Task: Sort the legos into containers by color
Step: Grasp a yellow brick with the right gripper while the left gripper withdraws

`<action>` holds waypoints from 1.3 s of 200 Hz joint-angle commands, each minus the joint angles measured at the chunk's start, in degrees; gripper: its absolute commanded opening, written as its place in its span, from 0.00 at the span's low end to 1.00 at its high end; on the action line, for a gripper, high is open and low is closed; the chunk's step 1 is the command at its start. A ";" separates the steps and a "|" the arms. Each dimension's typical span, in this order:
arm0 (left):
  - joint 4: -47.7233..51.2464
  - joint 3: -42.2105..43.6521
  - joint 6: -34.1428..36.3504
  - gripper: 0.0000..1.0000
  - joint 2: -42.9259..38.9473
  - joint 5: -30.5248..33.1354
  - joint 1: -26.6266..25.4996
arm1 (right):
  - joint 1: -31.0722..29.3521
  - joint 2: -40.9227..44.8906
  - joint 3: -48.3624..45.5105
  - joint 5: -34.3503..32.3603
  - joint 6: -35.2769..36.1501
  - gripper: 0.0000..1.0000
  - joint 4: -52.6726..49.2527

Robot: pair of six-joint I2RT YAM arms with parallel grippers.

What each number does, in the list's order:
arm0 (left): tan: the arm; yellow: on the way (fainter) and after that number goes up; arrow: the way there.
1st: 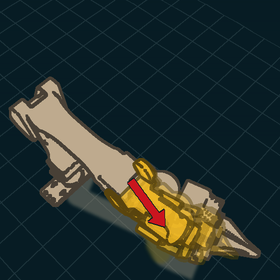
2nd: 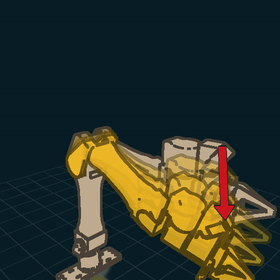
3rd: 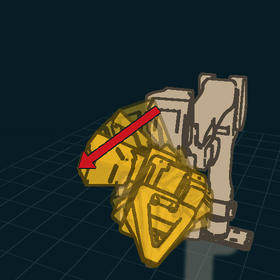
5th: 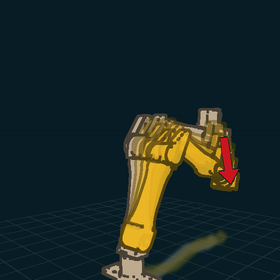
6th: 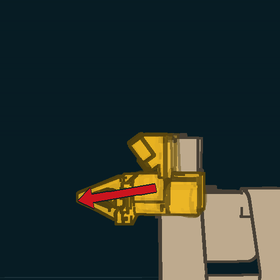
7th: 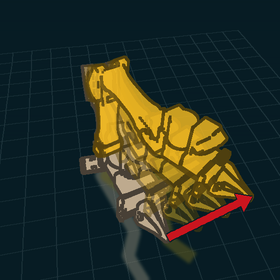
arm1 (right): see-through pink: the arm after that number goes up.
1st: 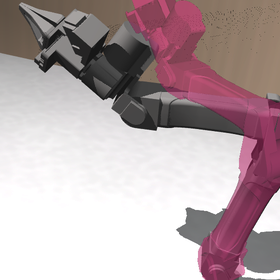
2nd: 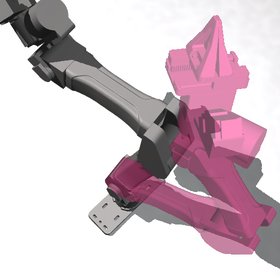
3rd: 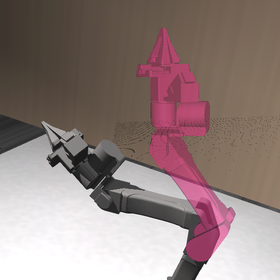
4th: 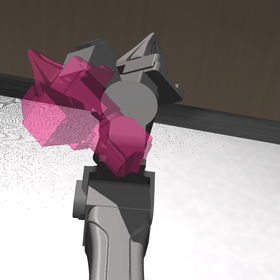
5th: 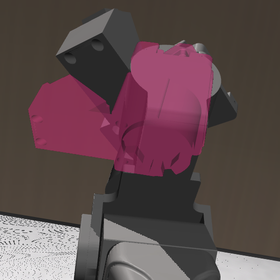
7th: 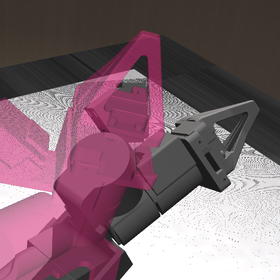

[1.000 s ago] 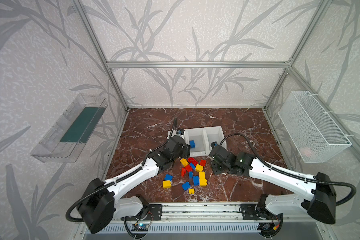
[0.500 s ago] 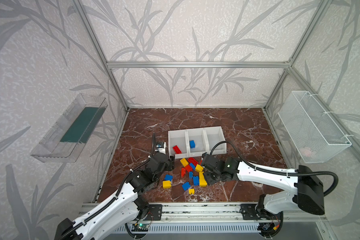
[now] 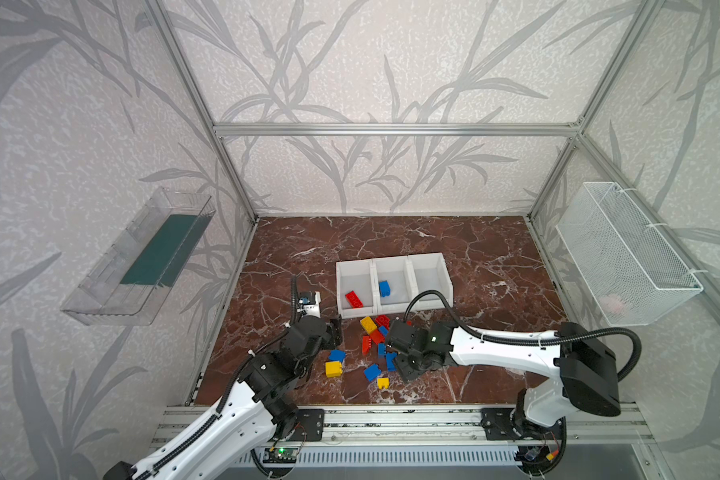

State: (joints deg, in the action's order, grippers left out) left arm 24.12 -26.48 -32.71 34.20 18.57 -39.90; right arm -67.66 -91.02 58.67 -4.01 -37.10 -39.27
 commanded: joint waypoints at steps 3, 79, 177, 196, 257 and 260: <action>1.89 0.58 -1.57 0.72 -0.36 0.86 0.26 | -0.70 -1.47 1.37 -0.85 -2.17 0.67 -1.37; 1.06 1.34 -1.45 0.72 0.72 0.07 0.25 | -0.71 -6.43 4.23 -2.71 -4.17 0.68 -3.26; 0.41 1.87 -1.49 0.73 1.89 -1.21 0.26 | 0.94 -5.88 0.35 -2.15 -6.14 0.47 0.20; 0.49 1.92 -1.65 0.73 1.78 -1.43 0.26 | 0.91 -6.10 -0.09 -1.97 -6.33 0.44 0.44; 1.10 1.89 -1.83 0.73 1.34 -1.60 0.26 | 1.03 -4.48 -0.08 -3.27 -6.19 0.40 -1.21; 1.19 1.95 -1.85 0.73 1.31 -1.58 0.20 | 0.98 -4.19 0.07 -3.39 -6.07 0.40 -1.47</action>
State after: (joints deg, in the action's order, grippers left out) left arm 24.84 -25.23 -33.23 36.10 16.45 -39.90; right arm -66.96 -96.38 59.57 -6.31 -42.98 -38.26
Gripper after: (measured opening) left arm 0.725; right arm 0.444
